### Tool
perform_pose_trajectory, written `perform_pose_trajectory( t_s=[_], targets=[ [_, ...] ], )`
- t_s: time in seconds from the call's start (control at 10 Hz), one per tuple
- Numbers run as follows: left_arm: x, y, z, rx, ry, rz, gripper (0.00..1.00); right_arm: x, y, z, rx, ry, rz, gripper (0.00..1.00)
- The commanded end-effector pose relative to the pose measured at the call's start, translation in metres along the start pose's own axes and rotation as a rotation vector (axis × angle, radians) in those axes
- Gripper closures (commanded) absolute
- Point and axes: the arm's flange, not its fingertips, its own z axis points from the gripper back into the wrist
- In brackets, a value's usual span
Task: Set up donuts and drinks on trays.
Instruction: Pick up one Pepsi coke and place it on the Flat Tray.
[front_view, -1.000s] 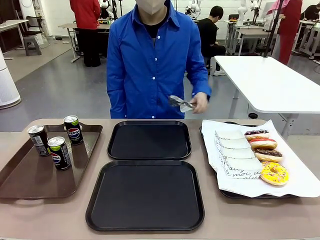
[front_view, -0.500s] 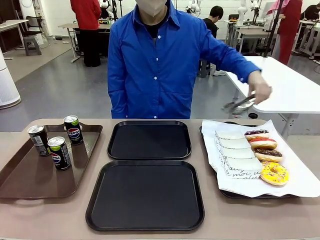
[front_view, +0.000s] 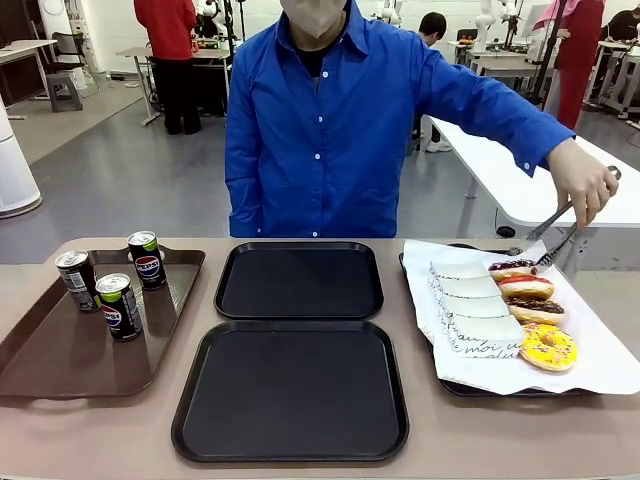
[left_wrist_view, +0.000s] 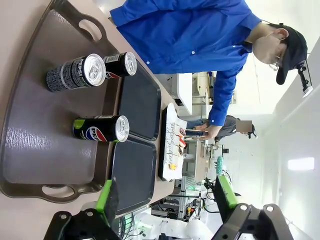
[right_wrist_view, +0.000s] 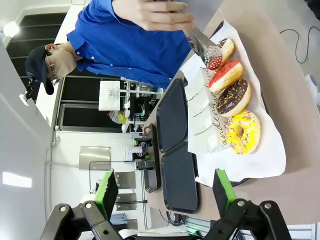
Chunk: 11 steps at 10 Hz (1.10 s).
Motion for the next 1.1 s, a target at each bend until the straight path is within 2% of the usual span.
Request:
perform_pose_trajectory(
  t_s=[0.0,0.2,0.5,0.6,0.7,1.0],
  targets=[
    [-0.001,0.0,0.0,-0.017,-0.004,0.0,0.0,0.003,0.0,0.0,0.026,-0.011,0.019,0.0],
    [0.0,0.0,0.0,0.0,0.0,0.0,0.0,0.003,0.0,0.0,0.026,-0.011,0.019,0.0],
    [0.016,-0.052,-0.011,0.149,-0.006,-0.076,0.0,0.003,0.0,0.0,0.026,-0.011,0.019,0.0],
    [0.032,-0.074,-0.029,0.175,0.048,-0.027,0.0,0.003,0.0,0.0,0.026,-0.011,0.019,0.0],
    [0.04,-0.087,-0.046,0.249,0.04,-0.028,0.0,0.003,0.0,0.0,0.026,-0.011,0.019,0.0],
    [0.02,-0.11,-0.107,0.462,0.089,-0.111,0.0,0.003,0.0,0.0,0.026,-0.011,0.019,0.0]
  ],
)
